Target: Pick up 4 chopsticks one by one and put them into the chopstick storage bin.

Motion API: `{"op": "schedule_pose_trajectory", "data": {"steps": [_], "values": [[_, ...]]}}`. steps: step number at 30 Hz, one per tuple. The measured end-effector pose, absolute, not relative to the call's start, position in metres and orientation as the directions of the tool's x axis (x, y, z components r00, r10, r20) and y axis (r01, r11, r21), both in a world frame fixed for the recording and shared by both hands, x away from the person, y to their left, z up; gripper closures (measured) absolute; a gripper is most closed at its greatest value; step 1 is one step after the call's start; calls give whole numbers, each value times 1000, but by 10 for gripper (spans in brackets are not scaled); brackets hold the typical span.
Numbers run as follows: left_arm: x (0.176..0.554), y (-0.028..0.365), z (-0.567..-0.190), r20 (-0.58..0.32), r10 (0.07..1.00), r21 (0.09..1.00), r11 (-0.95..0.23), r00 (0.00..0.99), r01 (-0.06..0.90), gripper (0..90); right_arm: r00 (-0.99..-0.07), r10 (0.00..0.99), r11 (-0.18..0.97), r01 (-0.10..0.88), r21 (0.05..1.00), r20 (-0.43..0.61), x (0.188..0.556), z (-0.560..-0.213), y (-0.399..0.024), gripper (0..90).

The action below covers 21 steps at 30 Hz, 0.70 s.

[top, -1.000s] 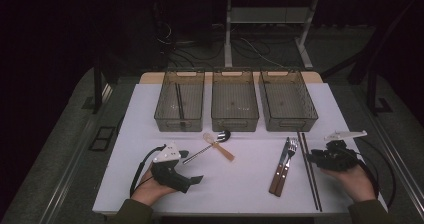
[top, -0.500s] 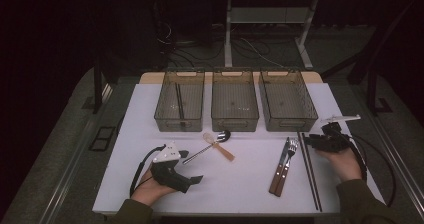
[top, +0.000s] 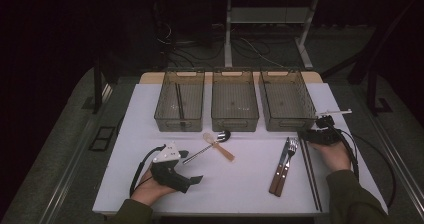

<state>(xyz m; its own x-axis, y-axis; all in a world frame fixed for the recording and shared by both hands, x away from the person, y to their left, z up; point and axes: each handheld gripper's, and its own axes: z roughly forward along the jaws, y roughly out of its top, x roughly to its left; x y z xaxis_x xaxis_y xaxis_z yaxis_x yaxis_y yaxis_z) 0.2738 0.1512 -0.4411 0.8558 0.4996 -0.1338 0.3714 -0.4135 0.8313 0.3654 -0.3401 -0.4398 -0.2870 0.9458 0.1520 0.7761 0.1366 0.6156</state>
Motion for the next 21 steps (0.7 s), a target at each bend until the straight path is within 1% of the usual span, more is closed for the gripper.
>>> {"op": "schedule_pose_trajectory", "data": {"steps": [4, 7, 16, 21], "values": [[274, 152, -441, -133, 499, 832, -413, 856, 370, 8, -285, 945, 134, 784, 606, 159, 364, -441, -337, 619], [274, 152, -441, -134, 499, 832, -412, 856, 371, 8, -292, 946, 152, 787, 598, 144, 364, -443, -334, 621], [274, 152, -441, -133, 498, 832, -413, 857, 369, 8, -329, 943, 240, 760, 604, 39, 363, -444, -329, 691], [274, 152, -441, -131, 498, 832, -414, 857, 368, 8, -338, 941, 254, 755, 605, 27, 363, -444, -329, 709]]}}
